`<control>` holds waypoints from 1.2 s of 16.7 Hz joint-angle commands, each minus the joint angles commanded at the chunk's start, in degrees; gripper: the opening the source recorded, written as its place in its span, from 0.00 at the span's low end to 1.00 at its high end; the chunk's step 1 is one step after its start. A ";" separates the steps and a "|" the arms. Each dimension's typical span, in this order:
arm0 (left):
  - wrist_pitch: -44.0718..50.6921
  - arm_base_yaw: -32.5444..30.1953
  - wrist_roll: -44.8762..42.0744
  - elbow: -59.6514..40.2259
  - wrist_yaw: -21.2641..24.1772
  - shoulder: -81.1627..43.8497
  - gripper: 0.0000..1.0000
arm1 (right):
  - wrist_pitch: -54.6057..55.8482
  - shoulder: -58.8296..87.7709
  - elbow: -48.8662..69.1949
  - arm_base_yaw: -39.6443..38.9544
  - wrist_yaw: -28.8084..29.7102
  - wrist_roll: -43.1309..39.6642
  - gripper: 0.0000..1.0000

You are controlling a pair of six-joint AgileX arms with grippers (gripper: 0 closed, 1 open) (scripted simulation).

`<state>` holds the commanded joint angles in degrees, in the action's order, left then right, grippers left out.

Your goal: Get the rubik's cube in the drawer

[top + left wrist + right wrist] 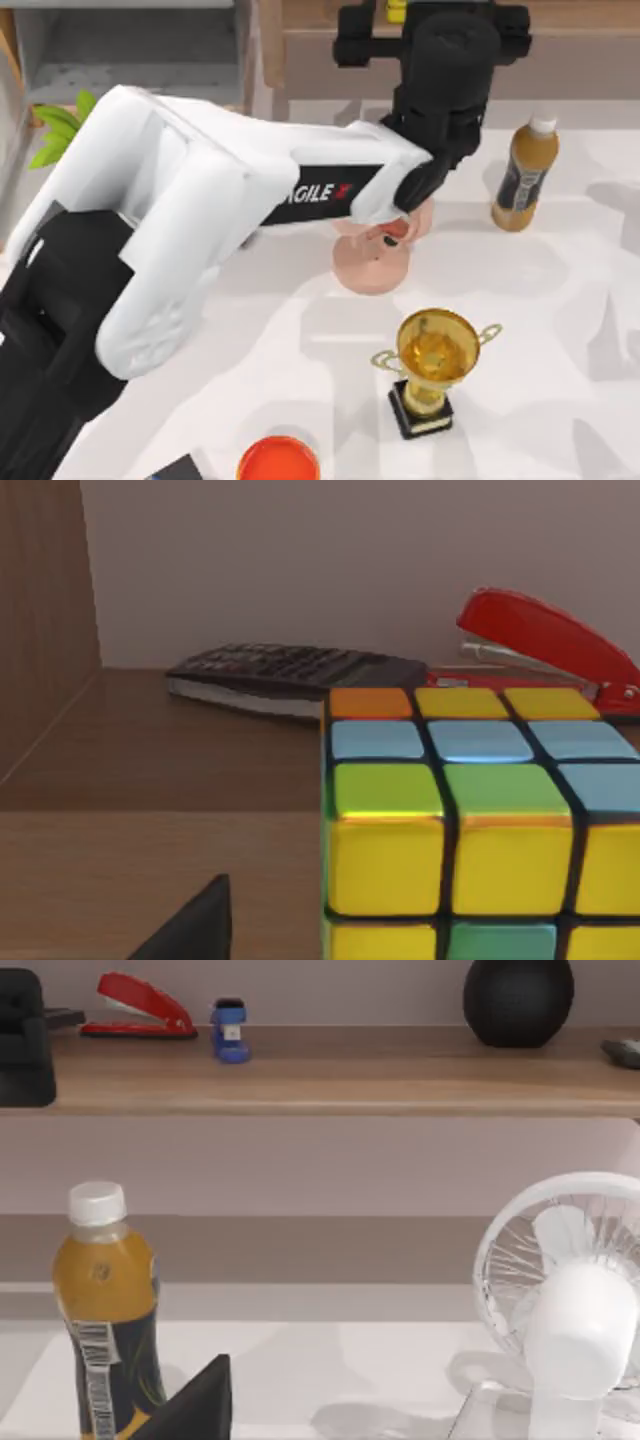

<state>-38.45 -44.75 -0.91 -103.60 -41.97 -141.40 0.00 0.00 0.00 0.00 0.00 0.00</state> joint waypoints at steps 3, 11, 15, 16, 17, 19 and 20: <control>2.31 1.34 0.05 -5.57 1.34 -3.16 1.00 | 0.00 0.00 0.00 0.00 0.00 0.00 1.00; 2.86 2.08 0.26 -9.11 2.14 -6.48 0.92 | 0.00 0.00 0.00 0.00 0.00 0.00 1.00; 2.86 2.08 0.26 -9.11 2.14 -6.48 0.62 | 0.00 0.00 0.00 0.00 0.00 0.00 1.00; 2.86 2.08 0.26 -9.11 2.14 -6.48 0.55 | 0.00 0.00 0.00 0.00 0.00 0.00 1.00; 2.86 2.08 0.26 -9.11 2.14 -6.48 0.47 | 0.00 0.00 0.00 0.00 0.00 0.00 1.00; 2.86 2.08 0.26 -9.11 2.14 -6.48 0.32 | 0.00 0.00 0.00 0.00 0.00 0.00 1.00; 2.86 2.08 0.26 -9.11 2.14 -6.48 0.25 | 0.00 0.00 0.00 0.00 0.00 0.00 1.00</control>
<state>-35.59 -42.67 -0.65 -112.71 -39.83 -147.88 0.00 0.00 0.00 0.00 0.00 0.00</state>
